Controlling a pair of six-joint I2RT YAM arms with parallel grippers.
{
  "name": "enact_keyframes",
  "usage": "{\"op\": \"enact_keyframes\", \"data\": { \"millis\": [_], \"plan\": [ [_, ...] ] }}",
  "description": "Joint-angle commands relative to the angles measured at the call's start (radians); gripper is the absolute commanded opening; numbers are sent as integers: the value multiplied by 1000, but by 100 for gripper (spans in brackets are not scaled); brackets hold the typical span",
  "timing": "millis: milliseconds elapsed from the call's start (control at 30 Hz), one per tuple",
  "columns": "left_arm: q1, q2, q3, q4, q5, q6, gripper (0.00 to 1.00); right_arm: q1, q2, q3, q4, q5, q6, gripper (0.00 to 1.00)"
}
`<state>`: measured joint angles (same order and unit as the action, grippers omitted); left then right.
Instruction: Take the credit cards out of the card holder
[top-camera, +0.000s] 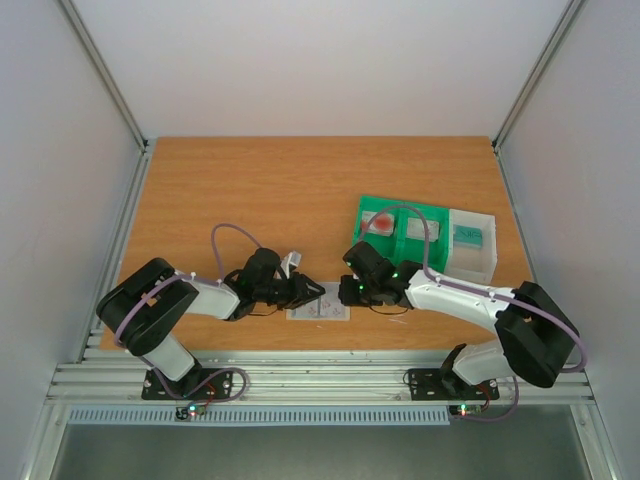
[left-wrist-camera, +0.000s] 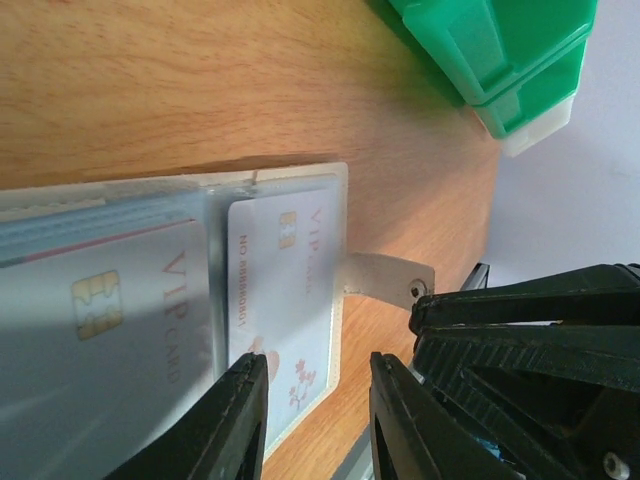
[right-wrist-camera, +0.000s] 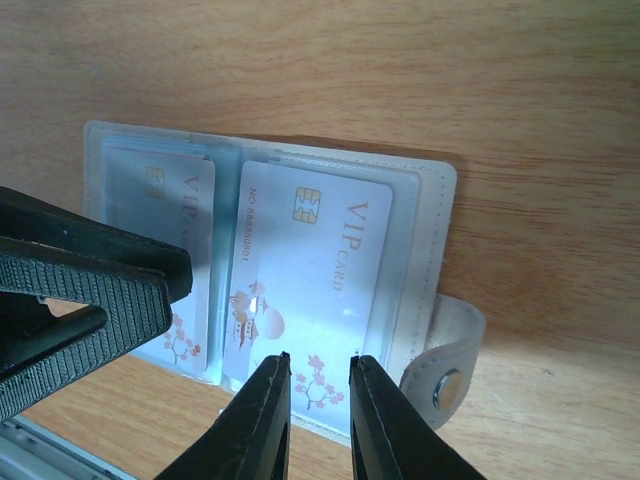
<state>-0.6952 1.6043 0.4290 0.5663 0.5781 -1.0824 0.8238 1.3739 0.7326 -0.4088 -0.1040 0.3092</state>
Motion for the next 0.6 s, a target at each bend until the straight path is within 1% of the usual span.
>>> {"op": "enact_keyframes", "data": {
  "millis": [0, 100, 267, 567],
  "plan": [
    [-4, 0, 15, -13, -28, 40, 29, 0, 28, 29, 39, -32, 3, 20],
    [-4, 4, 22, -27, -31, 51, 32, 0, 53, 29, 53, -33, 4, 20],
    [-4, 15, 28, -31, -32, 56, 32, 0, 90, 25, 78, -44, 6, 19],
    [-4, 26, 36, -68, -50, 77, 32, 0, 138, 4, 71, -2, -4, 18]
  ]
}}
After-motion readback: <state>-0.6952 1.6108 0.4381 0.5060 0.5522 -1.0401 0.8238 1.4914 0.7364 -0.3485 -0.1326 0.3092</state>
